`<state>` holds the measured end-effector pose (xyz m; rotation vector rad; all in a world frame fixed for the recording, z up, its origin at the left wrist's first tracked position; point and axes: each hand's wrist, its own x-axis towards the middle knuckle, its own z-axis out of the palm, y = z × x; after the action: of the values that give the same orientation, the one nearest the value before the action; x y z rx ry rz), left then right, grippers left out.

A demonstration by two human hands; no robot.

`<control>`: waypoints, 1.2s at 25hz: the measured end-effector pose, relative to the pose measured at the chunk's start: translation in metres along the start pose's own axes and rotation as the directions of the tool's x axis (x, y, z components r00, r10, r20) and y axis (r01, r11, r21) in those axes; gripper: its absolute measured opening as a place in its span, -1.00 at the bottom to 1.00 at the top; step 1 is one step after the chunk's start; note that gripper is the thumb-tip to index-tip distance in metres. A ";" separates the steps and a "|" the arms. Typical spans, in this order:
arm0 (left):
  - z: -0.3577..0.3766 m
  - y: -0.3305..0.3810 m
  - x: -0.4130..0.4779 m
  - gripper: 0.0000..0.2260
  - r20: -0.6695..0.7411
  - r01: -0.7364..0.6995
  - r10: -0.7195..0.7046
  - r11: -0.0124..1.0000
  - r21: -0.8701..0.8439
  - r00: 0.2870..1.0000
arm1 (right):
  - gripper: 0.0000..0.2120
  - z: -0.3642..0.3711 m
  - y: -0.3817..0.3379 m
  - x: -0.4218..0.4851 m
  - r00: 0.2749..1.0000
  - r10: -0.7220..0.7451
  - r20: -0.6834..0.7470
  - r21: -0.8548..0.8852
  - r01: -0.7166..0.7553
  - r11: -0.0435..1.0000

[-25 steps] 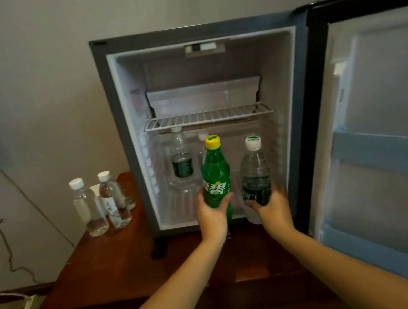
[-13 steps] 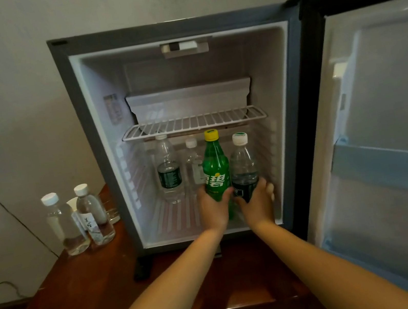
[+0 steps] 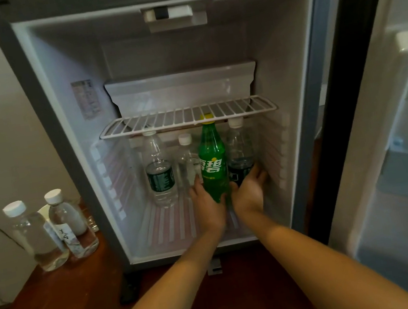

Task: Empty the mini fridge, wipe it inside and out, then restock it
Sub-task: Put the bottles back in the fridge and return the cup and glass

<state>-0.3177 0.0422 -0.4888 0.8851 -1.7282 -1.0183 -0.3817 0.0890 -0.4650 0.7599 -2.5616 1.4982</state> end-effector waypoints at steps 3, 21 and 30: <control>-0.002 -0.007 -0.001 -0.49 -0.002 -0.049 0.049 0.998 -0.048 0.999 | -0.27 0.007 -0.002 0.008 0.999 0.016 -0.033 -0.050 -0.017 0.999; 0.005 -0.010 0.024 -0.82 0.048 -0.033 0.023 0.977 0.210 0.999 | -0.28 0.032 -0.007 0.040 0.992 0.111 -0.051 0.030 -0.110 0.993; -0.083 0.022 0.014 -0.75 0.460 -0.488 0.170 0.379 0.786 0.872 | -0.54 -0.008 -0.004 0.007 0.995 0.062 0.083 -0.080 -0.055 0.995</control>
<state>-0.2468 0.0183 -0.4439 0.9295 -2.6515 0.1829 -0.3874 0.0920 -0.4556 0.7620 -2.7097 1.4009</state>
